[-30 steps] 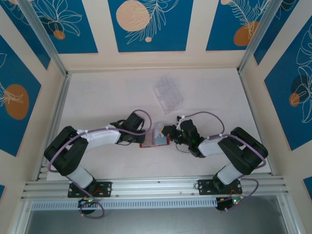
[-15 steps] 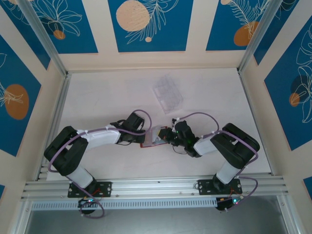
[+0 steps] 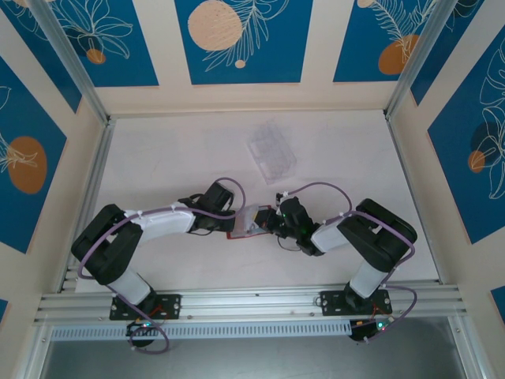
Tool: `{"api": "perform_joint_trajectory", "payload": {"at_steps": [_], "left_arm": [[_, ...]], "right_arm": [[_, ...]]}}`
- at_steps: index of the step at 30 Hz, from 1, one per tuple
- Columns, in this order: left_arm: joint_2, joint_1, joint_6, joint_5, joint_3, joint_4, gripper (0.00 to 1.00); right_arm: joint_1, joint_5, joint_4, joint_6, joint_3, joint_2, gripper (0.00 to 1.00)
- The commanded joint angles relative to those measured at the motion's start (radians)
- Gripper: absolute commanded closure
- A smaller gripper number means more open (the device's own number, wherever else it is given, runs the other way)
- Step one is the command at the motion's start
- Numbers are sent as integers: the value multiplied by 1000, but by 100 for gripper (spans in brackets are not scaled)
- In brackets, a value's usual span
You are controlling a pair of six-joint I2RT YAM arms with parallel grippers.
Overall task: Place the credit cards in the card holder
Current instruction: Insert the credit card into the card slot.
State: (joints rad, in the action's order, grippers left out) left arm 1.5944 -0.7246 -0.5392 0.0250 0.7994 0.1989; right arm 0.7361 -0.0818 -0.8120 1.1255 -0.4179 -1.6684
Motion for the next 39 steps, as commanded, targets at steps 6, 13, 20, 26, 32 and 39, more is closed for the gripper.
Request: {"api": "perform_joint_trajectory", "payload": {"at_steps": [6, 13, 20, 26, 32, 39], "left_arm": [[32, -13, 13, 18, -12, 74, 88], [37, -14, 12, 19, -10, 72, 89], [38, -16, 13, 21, -6, 73, 89], [41, -16, 16, 19, -8, 73, 89], [41, -17, 18, 18, -8, 75, 88], [49, -17, 19, 23, -6, 68, 88]], "right_arm": [[17, -32, 23, -15, 39, -5, 100], [29, -48, 43, 1, 75, 9, 100], [36, -35, 43, -3, 51, -30, 100], [34, 10, -2, -12, 17, -106, 100], [28, 59, 1, -31, -15, -143, 100], [33, 95, 22, -41, -42, -168, 100]]}}
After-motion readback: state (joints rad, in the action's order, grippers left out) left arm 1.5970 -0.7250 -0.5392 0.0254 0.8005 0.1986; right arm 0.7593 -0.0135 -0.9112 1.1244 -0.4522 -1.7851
